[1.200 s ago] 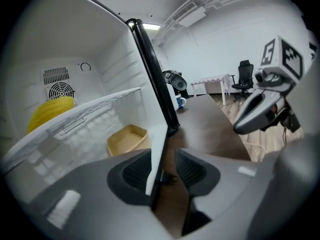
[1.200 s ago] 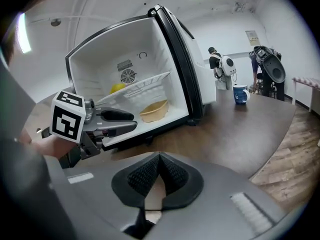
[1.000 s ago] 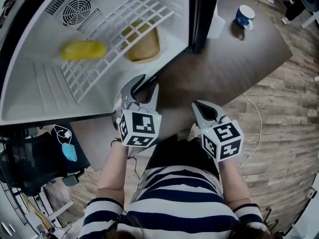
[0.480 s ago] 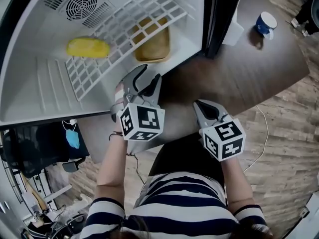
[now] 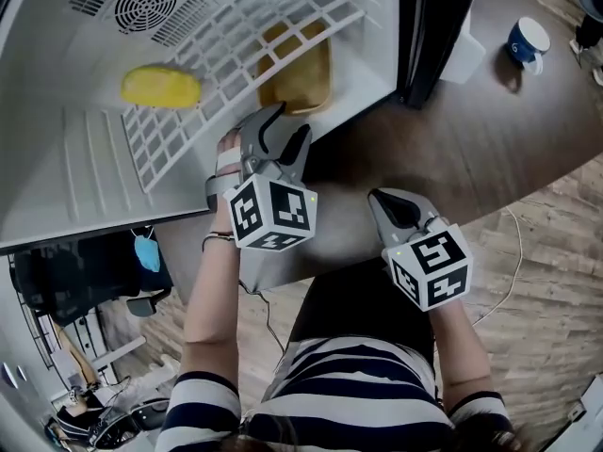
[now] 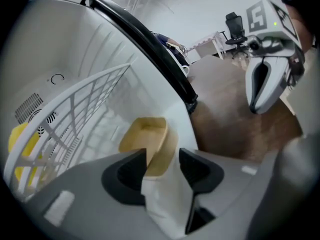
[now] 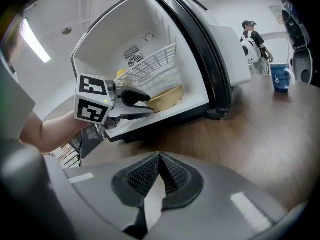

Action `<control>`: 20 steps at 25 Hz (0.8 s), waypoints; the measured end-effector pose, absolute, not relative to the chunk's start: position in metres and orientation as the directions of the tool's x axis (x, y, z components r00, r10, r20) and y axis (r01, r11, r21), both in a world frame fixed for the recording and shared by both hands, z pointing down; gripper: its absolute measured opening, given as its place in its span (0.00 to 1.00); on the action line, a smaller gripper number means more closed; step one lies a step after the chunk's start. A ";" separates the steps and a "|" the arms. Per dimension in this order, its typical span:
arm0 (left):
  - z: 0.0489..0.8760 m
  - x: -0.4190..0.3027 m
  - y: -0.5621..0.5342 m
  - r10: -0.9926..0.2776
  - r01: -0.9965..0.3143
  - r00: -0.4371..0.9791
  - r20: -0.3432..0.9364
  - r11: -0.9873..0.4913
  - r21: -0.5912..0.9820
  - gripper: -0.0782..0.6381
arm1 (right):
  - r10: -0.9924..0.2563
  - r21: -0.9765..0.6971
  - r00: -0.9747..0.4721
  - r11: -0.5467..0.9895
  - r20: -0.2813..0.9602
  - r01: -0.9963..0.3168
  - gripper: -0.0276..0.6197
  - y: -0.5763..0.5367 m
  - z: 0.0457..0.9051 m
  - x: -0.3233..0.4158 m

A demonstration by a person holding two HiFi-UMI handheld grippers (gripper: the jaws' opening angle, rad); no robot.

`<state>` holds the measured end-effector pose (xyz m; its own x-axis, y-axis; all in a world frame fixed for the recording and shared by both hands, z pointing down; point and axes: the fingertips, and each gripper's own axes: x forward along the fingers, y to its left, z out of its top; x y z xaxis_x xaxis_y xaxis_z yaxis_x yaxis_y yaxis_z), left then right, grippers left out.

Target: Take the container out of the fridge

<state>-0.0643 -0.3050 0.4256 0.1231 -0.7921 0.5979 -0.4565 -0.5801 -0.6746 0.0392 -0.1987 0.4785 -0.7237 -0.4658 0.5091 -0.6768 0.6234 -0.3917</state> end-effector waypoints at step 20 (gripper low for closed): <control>0.437 -0.054 -0.319 -0.721 -0.346 0.148 0.677 -0.679 -0.648 0.11 | -0.482 -0.405 -0.720 0.605 0.499 -0.686 0.04 -0.208 0.480 0.054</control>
<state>-0.0544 -0.3193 0.4373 0.1479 -0.7213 0.6767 -0.3464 -0.6786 -0.6477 0.0538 -0.2083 0.4800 -0.7199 -0.4821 0.4993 -0.6858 0.6046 -0.4050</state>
